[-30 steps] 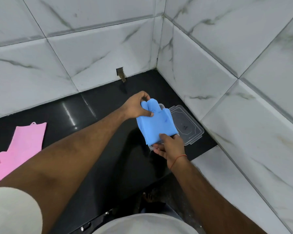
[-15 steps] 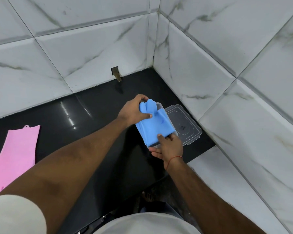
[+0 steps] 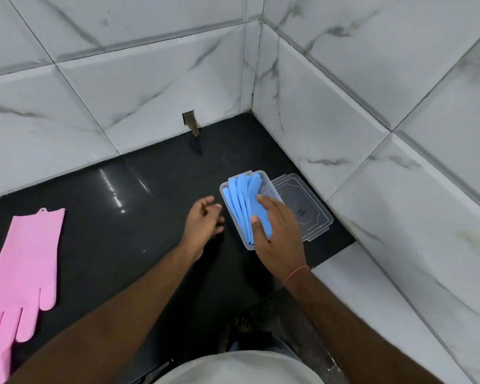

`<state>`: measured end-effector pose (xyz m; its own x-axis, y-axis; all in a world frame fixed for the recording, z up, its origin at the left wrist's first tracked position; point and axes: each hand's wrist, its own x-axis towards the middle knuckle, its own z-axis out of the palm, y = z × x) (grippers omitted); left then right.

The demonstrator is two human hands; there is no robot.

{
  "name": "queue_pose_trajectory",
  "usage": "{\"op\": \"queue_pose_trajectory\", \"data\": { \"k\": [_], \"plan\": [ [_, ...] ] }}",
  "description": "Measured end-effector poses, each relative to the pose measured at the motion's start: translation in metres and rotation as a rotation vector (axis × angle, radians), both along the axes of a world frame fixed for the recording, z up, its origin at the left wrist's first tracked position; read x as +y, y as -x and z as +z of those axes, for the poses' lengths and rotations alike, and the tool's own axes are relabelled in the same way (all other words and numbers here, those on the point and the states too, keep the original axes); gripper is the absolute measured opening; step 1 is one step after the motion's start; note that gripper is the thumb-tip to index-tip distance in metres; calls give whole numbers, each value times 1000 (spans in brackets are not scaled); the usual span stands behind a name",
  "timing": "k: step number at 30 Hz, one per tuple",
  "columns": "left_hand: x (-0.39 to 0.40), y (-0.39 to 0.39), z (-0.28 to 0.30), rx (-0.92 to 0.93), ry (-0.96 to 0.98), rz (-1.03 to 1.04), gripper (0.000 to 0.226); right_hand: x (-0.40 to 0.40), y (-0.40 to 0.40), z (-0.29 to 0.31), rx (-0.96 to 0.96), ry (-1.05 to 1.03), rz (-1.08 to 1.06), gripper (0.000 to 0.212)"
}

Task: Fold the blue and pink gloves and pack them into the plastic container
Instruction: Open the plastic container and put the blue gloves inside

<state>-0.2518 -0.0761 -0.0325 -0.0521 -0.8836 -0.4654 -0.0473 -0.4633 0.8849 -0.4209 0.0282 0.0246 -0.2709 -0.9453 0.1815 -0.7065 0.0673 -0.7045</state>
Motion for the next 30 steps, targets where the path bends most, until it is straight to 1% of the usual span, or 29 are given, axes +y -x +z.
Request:
{"op": "queue_pose_trajectory", "data": {
  "k": [2,5,7,8,10,12,16,17,19,20,21,22,23,24,25,26,28,30],
  "plan": [
    [13,0,-7,59,-74,-17,29,-16,9,1,161,-92,192,52],
    [21,6,-11,90,-81,-35,26,-44,17,-4,326,-208,418,54],
    [22,9,-9,95,-83,-35,22,-60,23,-9,400,-274,525,54],
    [21,10,-7,97,-84,-32,19,-66,25,-11,407,-292,564,54],
    [20,11,-5,103,-75,-24,17,-75,27,-16,405,-314,615,55],
    [19,13,-2,105,-60,-23,16,-81,29,-22,442,-320,635,57],
    [18,16,0,107,-51,-18,21,-88,27,-30,519,-354,639,57],
    [19,16,1,109,-54,-18,23,-89,27,-31,566,-364,656,59],
    [20,16,0,106,-54,-23,22,-92,25,-34,774,-345,701,64],
    [21,16,1,104,-54,-26,21,-94,25,-37,849,-346,704,65],
    [21,16,2,102,-55,-28,20,-96,24,-39,877,-366,685,63],
    [21,16,4,96,-55,-32,20,-97,21,-41,874,-405,675,59],
    [20,16,5,88,-54,-38,21,-99,18,-42,820,-446,641,52],
    [20,16,6,79,-56,-44,22,-100,16,-44,830,-433,602,45],
    [20,16,8,71,-58,-49,23,-100,14,-46,815,-382,558,43],
    [20,16,9,60,-59,-54,23,-99,12,-47,764,-389,536,43],
    [20,14,12,36,-59,-71,24,-101,11,-41,687,-404,552,40],
    [21,12,13,12,-51,-91,24,-103,16,-32,550,-472,590,36]
  ]
}}
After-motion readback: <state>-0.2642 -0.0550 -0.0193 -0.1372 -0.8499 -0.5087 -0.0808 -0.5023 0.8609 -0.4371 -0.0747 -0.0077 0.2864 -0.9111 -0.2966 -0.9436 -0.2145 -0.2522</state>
